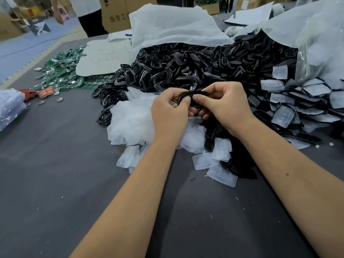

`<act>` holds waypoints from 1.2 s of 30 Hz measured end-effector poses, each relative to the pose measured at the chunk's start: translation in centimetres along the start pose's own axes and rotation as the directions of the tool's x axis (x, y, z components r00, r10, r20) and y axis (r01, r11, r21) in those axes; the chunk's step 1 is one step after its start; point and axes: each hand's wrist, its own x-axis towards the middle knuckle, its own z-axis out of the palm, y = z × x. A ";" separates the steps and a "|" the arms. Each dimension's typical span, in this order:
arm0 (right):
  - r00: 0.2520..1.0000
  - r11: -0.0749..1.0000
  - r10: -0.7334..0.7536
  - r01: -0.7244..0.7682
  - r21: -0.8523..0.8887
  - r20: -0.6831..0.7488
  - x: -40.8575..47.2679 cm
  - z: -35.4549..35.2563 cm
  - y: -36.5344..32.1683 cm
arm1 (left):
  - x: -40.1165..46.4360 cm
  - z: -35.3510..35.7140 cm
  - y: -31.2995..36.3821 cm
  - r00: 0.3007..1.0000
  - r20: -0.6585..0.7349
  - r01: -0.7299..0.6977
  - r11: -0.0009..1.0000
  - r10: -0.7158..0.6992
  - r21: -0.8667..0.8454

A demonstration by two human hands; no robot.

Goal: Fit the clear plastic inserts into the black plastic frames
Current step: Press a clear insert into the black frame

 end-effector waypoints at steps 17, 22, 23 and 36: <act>0.994 0.998 -0.060 0.060 0.009 0.091 -0.4 0.0 -0.4 | 0.1 -0.1 -0.2 0.999 -0.030 -0.029 0.998 0.027 -0.056; 0.994 0.993 -0.102 0.103 -0.055 0.031 -0.4 0.1 -0.4 | -0.1 0.0 0.0 0.997 -0.074 -0.030 0.994 0.022 -0.108; 0.993 0.989 -0.117 0.114 -0.092 -0.023 -0.4 0.1 -0.4 | -0.1 0.1 0.1 0.995 -0.104 -0.026 0.992 0.013 -0.120; 0.956 0.872 -0.275 0.201 -0.447 -0.106 -0.1 -0.4 -0.7 | -0.2 0.1 0.5 0.982 -0.180 -0.085 0.988 0.061 -0.131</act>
